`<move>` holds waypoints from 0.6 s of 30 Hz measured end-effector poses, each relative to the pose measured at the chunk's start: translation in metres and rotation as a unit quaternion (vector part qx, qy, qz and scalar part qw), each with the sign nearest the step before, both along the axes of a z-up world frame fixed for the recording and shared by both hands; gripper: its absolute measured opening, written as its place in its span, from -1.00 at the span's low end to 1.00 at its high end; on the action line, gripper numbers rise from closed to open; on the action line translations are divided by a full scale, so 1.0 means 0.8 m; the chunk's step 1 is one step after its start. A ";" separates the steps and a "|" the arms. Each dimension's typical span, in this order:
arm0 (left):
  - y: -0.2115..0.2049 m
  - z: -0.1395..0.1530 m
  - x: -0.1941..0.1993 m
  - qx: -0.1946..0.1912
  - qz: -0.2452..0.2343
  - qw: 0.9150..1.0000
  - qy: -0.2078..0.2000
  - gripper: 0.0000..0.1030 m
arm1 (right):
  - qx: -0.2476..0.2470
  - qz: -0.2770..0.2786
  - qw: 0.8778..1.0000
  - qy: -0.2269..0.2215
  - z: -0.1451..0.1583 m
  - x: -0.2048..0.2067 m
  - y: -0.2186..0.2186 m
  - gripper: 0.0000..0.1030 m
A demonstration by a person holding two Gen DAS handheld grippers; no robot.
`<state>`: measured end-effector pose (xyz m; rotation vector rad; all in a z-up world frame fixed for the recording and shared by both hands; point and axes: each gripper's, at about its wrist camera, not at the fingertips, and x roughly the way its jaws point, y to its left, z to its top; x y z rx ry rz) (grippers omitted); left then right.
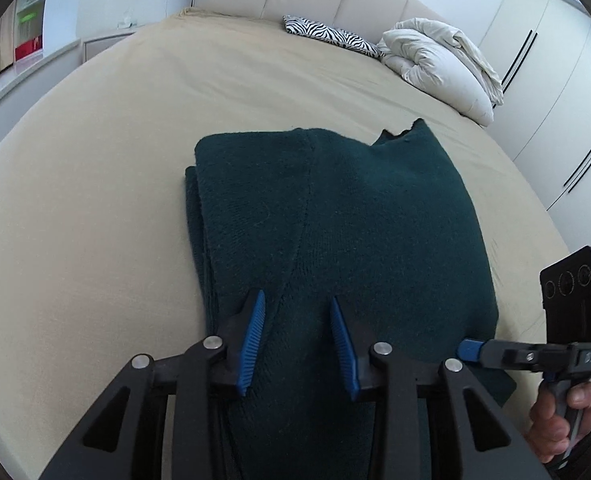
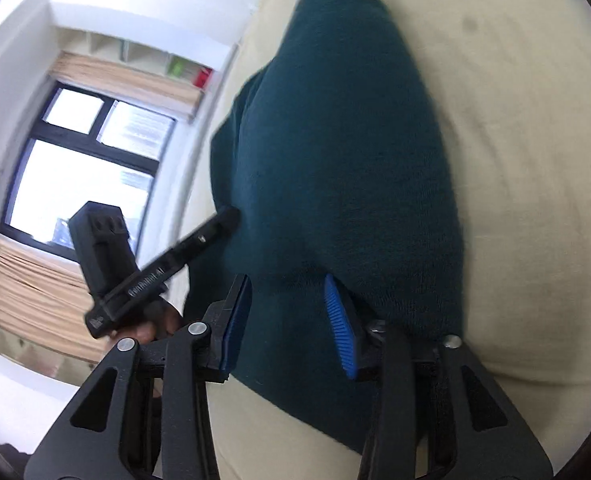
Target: Fold small clothes
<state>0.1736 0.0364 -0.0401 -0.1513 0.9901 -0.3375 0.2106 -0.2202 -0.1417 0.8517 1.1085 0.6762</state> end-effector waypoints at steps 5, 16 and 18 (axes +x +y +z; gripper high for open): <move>0.011 -0.004 0.003 -0.030 0.004 1.000 0.002 -0.29 | -0.030 0.016 0.999 -0.004 0.026 -0.001 -0.011 -0.33; 0.038 -0.012 0.003 -0.065 0.014 0.998 0.021 -0.45 | -0.022 -0.030 0.999 0.031 0.050 0.161 -0.011 -0.19; 0.044 -0.015 0.006 -0.077 0.016 0.996 0.029 -0.51 | -0.027 -0.040 0.999 0.018 0.037 0.170 -0.012 -0.46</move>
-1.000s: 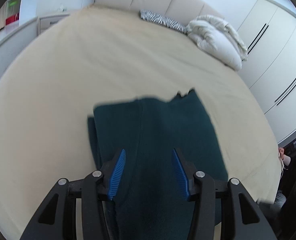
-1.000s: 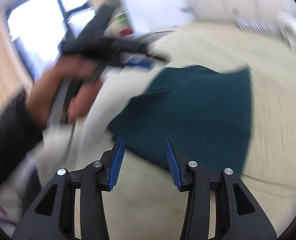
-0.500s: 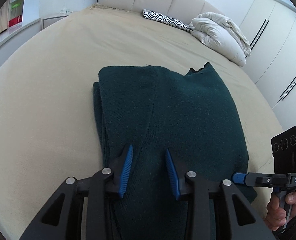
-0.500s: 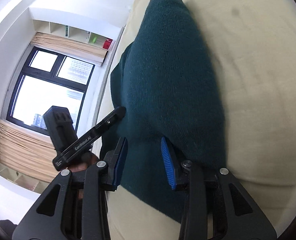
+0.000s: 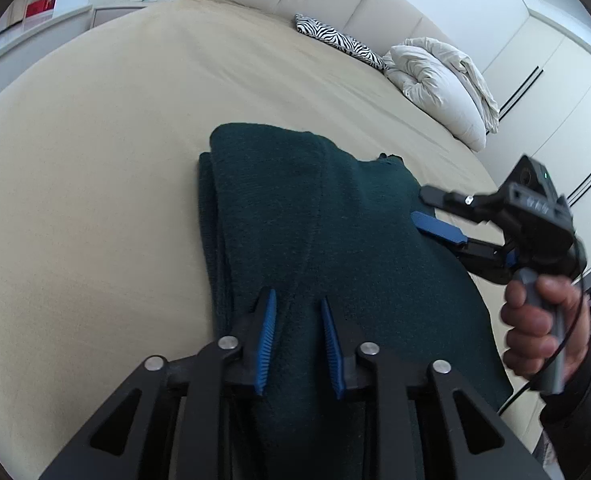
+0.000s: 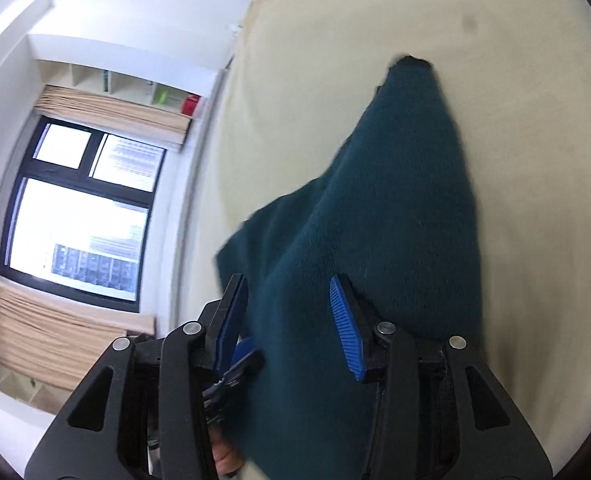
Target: Fold small clothes
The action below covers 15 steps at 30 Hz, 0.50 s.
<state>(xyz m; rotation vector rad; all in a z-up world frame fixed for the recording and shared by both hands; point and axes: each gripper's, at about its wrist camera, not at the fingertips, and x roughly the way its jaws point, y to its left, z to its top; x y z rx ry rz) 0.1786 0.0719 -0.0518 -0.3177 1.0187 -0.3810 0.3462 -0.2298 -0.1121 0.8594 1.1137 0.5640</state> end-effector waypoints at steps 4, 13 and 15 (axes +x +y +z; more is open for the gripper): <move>-0.001 0.002 0.000 -0.002 -0.005 1.000 -0.001 -0.52 | -0.012 0.008 1.000 -0.019 0.010 0.004 -0.008 -0.49; -0.009 0.005 0.001 0.011 -0.006 1.000 0.002 -0.52 | -0.005 0.072 0.997 0.029 0.032 0.072 0.086 -0.01; -0.010 0.005 0.001 0.014 -0.007 1.000 0.001 -0.52 | -0.025 0.056 0.997 0.038 0.005 0.089 0.094 -0.35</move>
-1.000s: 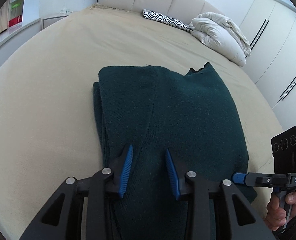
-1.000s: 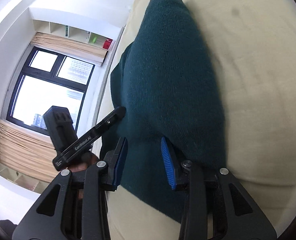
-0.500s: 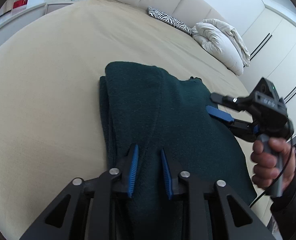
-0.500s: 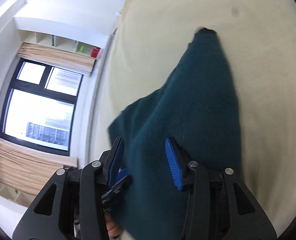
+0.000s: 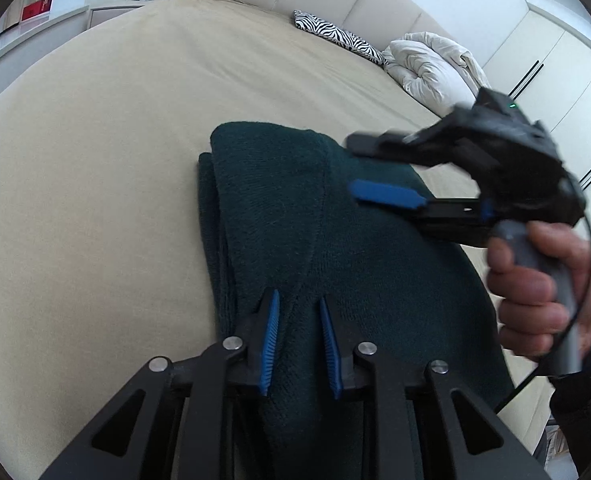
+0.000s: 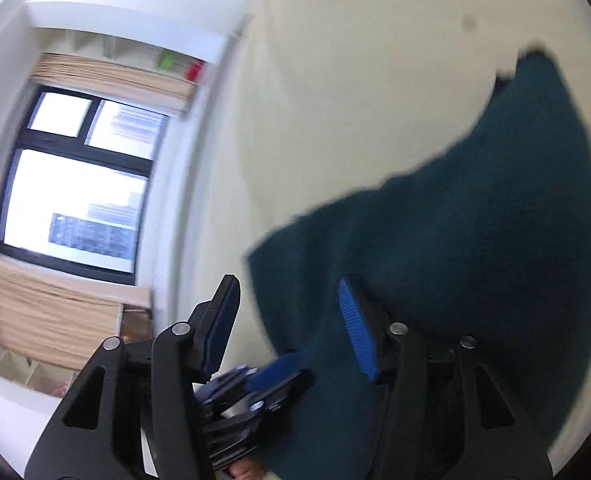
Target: Fold small clothes
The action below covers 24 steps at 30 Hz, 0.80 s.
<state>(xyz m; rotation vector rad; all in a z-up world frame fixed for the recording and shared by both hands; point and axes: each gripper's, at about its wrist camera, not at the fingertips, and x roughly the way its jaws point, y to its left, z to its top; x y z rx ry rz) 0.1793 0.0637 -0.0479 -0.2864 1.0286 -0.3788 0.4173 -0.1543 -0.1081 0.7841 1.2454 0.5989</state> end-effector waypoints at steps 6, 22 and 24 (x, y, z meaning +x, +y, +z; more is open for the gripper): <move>-0.006 0.002 0.001 0.002 0.000 1.000 -0.004 -0.52 | -0.005 -0.027 1.000 -0.004 -0.009 0.005 -0.008 -0.86; -0.025 0.006 -0.006 0.046 0.015 0.999 -0.005 -0.52 | 0.082 0.003 0.996 -0.025 -0.010 -0.206 -0.050 -0.27; -0.027 0.005 -0.005 0.050 0.016 0.999 -0.006 -0.51 | 0.110 0.001 0.992 -0.055 0.009 -0.230 -0.055 -0.10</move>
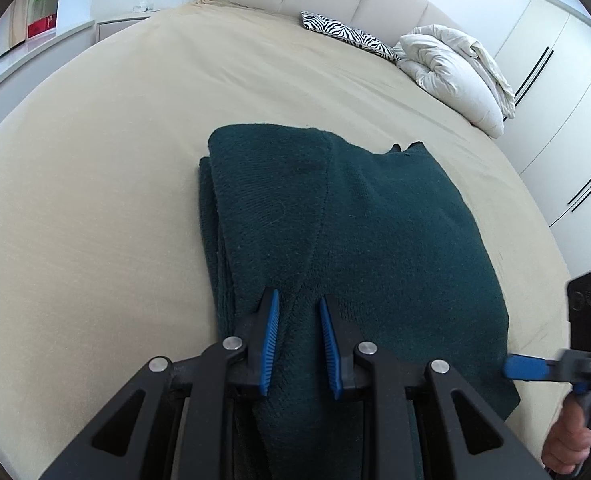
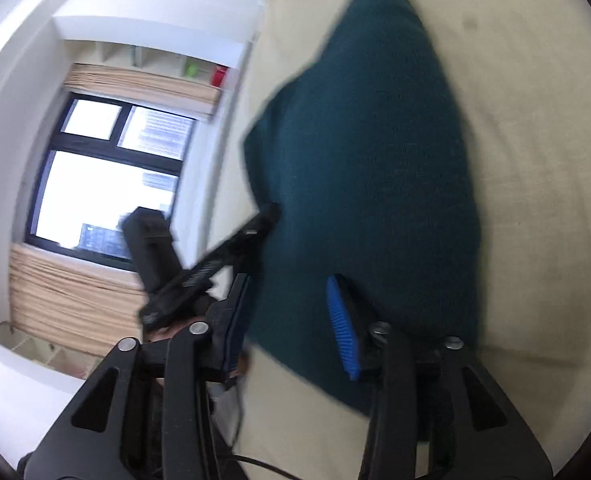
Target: Fold small clothes
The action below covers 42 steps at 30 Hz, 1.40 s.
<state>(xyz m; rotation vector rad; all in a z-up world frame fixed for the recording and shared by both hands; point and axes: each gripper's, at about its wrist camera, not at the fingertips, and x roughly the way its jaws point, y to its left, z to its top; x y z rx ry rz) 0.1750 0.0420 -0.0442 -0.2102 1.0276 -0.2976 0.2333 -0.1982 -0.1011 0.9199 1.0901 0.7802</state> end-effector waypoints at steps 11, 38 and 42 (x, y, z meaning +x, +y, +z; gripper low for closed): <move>-0.009 -0.002 0.000 0.023 0.003 1.000 -0.008 -0.51 | -0.035 -0.001 0.999 0.024 -0.018 -0.026 -0.012 0.02; 0.077 -0.011 0.015 -0.161 0.052 0.978 0.121 0.31 | -0.110 -0.053 0.990 0.072 -0.024 0.090 -0.095 0.21; 0.068 -0.018 0.030 -0.169 0.039 0.974 0.145 0.31 | -0.093 -0.051 0.991 0.079 -0.024 0.097 -0.085 0.36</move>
